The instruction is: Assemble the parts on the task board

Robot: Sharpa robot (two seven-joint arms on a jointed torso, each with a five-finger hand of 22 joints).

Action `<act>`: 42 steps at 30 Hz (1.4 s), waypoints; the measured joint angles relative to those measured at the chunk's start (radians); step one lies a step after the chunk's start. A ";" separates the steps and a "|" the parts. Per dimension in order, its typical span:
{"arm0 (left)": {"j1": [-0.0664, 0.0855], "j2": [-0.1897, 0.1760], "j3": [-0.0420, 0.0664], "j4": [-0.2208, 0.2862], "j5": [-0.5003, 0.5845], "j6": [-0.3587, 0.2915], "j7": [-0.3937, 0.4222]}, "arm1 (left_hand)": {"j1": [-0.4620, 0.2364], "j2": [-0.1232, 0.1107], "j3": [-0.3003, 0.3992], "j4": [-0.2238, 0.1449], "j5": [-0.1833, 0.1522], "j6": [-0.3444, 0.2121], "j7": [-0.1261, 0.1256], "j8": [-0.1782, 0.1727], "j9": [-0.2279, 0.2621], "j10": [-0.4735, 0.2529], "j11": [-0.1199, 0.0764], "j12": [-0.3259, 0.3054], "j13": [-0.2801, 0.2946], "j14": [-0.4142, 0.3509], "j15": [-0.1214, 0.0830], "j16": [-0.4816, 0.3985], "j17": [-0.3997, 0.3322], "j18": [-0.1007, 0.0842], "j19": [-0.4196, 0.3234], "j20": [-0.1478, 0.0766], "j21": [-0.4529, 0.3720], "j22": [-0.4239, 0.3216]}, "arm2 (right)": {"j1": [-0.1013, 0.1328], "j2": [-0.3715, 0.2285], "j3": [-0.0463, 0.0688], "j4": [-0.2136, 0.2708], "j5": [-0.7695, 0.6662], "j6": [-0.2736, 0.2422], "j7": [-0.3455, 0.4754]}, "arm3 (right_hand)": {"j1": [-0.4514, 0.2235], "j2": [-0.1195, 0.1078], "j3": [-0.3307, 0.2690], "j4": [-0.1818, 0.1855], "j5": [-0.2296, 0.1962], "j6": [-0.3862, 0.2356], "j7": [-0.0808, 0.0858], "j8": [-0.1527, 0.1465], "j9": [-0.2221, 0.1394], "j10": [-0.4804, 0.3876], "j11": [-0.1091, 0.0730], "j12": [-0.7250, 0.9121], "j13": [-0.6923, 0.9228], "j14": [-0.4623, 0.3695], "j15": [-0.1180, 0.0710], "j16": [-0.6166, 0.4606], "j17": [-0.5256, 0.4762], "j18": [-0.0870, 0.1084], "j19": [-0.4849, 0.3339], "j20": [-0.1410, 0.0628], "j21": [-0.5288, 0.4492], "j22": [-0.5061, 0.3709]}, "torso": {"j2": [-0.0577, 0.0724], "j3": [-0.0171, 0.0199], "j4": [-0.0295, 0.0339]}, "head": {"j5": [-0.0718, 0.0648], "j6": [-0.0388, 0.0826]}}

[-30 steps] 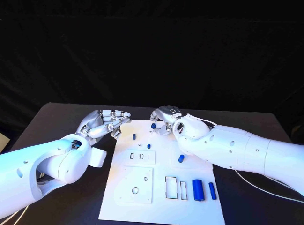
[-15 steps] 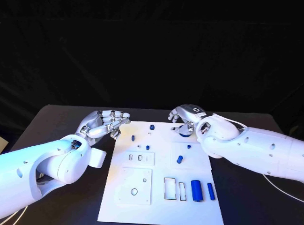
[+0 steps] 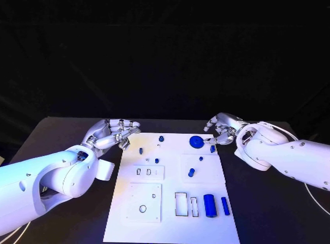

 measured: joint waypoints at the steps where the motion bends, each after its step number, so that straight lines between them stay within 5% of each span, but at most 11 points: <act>1: 0.000 0.001 0.000 -0.001 0.000 0.000 0.000 | 0.000 0.000 0.000 0.000 0.000 0.000 0.000 0.000 0.000 0.000 0.000 0.000 0.000 0.000 0.000 0.000 0.000 0.000 0.000 0.000 0.000 0.000 | -0.001 0.002 0.000 -0.004 0.007 0.005 -0.002 | 0.000 0.000 -0.005 0.005 0.000 -0.004 0.004 0.000 0.001 0.000 0.000 0.014 0.002 0.003 0.003 0.000 0.000 0.000 0.000 0.000 0.003 0.000 | 0.000 0.0000 -0.0001 | 0.000 -0.001; 21: 0.000 0.004 0.000 -0.007 0.000 0.004 0.000 | 0.000 0.000 0.000 0.000 0.000 0.000 0.000 0.000 0.000 0.000 0.000 0.000 0.000 0.000 0.000 0.000 0.000 0.000 0.000 0.000 0.000 0.000 | -0.021 0.111 -0.006 -0.093 0.027 0.048 -0.039 | 0.011 0.008 -0.013 0.025 0.016 -0.009 0.003 0.015 0.007 0.002 0.002 0.042 0.002 0.000 0.007 0.006 0.000 0.000 0.000 0.007 0.027 0.000 | 0.002 -0.0016 0.0064 | 0.000 -0.010; 26: 0.000 0.004 0.000 -0.007 0.000 0.006 0.000 | 0.000 0.000 0.000 0.000 0.000 0.000 0.000 0.000 0.000 0.000 0.000 0.000 0.000 0.000 0.000 0.000 0.000 0.000 0.000 0.000 0.000 0.000 | -0.021 0.123 -0.006 -0.107 0.024 0.047 -0.045 | 0.014 0.012 -0.013 0.025 0.020 -0.009 0.003 0.015 0.003 0.002 0.002 0.042 0.002 0.000 0.007 0.006 0.000 -0.015 0.000 0.007 0.031 0.000 | 0.002 -0.0017 0.0067 | 0.001 -0.012; 42: 0.000 0.004 0.000 -0.008 0.000 0.008 0.000 | 0.000 0.000 0.003 -0.003 -0.004 0.000 0.000 0.000 0.002 0.000 0.000 0.000 0.002 0.000 0.000 0.004 0.000 0.000 0.000 0.000 0.008 0.003 | -0.025 0.143 -0.008 -0.127 0.023 0.047 -0.059 | 0.026 0.024 -0.007 0.030 0.023 -0.009 0.003 0.024 0.007 0.002 0.002 0.045 0.002 0.000 0.007 0.006 -0.001 -0.015 0.000 0.007 0.031 -0.001 | 0.001 -0.0009 0.0051 | 0.002 -0.014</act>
